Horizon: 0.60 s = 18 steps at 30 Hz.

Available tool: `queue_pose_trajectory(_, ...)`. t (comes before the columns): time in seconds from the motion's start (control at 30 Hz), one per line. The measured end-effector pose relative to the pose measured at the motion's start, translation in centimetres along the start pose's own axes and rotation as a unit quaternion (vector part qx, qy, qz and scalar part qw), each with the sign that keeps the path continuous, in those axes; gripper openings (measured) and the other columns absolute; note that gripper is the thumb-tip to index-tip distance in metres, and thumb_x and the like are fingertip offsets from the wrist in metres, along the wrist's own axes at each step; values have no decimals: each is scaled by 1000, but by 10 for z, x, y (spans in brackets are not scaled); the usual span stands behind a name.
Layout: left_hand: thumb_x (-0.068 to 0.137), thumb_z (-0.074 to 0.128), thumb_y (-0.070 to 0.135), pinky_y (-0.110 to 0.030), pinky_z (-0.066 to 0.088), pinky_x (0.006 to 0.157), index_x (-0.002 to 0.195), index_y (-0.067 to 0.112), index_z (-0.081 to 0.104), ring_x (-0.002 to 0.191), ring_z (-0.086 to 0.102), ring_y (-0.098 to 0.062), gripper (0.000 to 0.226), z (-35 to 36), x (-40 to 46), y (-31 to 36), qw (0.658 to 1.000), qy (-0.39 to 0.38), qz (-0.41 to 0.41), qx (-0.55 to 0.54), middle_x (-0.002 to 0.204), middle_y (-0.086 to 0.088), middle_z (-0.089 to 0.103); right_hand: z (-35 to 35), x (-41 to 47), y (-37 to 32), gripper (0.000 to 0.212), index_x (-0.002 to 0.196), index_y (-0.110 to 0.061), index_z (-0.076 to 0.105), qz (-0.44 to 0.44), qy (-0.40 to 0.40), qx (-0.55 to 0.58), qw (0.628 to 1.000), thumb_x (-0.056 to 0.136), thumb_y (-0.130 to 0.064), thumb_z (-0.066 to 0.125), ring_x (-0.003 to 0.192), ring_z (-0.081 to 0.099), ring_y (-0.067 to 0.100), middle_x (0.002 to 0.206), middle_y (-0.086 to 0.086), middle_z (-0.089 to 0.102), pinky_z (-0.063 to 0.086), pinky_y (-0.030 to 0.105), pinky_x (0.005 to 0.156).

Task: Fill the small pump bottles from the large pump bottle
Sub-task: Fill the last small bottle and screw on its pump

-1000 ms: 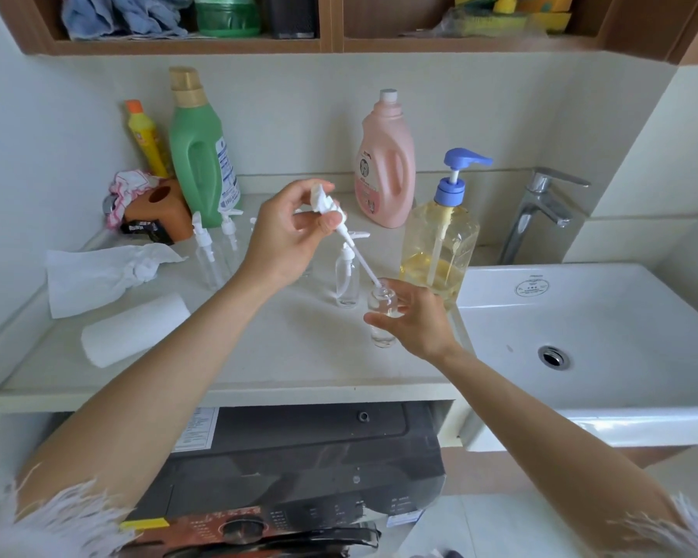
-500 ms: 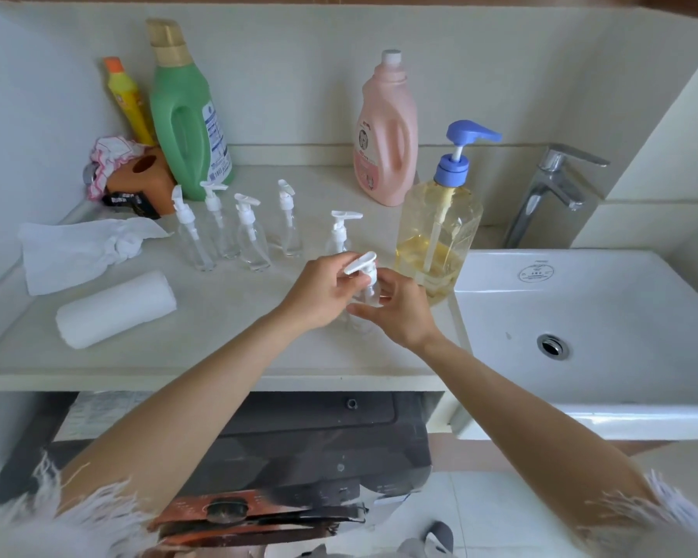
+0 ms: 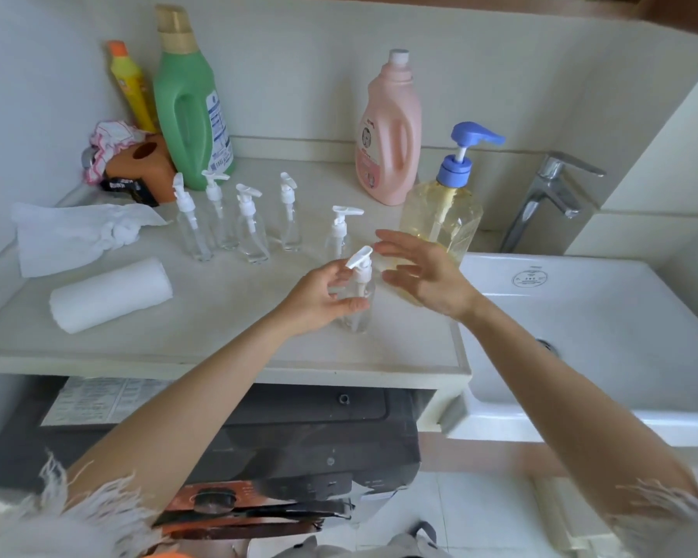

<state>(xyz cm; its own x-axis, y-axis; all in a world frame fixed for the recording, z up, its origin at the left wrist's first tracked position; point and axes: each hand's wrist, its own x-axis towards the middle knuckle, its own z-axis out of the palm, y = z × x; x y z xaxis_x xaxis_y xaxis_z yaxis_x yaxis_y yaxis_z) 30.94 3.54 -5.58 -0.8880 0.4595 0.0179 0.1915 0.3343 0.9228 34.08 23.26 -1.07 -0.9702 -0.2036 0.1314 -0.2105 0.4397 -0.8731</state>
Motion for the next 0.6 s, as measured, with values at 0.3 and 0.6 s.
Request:
queue_pose_trajectory(0.3, 81, 76, 21, -13, 47, 80, 101, 37, 61, 92, 63, 8, 30, 13, -6, -17, 1000, 3, 16, -16, 98, 23, 66, 8, 17, 0, 34, 101, -25, 63, -15, -44, -62, 997, 82, 3, 69, 83, 62, -3, 88, -11, 66, 50, 19, 79)
queue_pose_trajectory(0.6, 80, 77, 28, -35, 54, 88, 94, 38, 57, 102, 66, -10, 26, 12, -4, -20, 1000, 9, 9, -4, 104, -2, 68, 35, 9, -4, 36, 103, -18, 59, 19, 126, -64, 990, 75, -27, 81, 82, 58, -6, 86, -14, 63, 44, 6, 77)
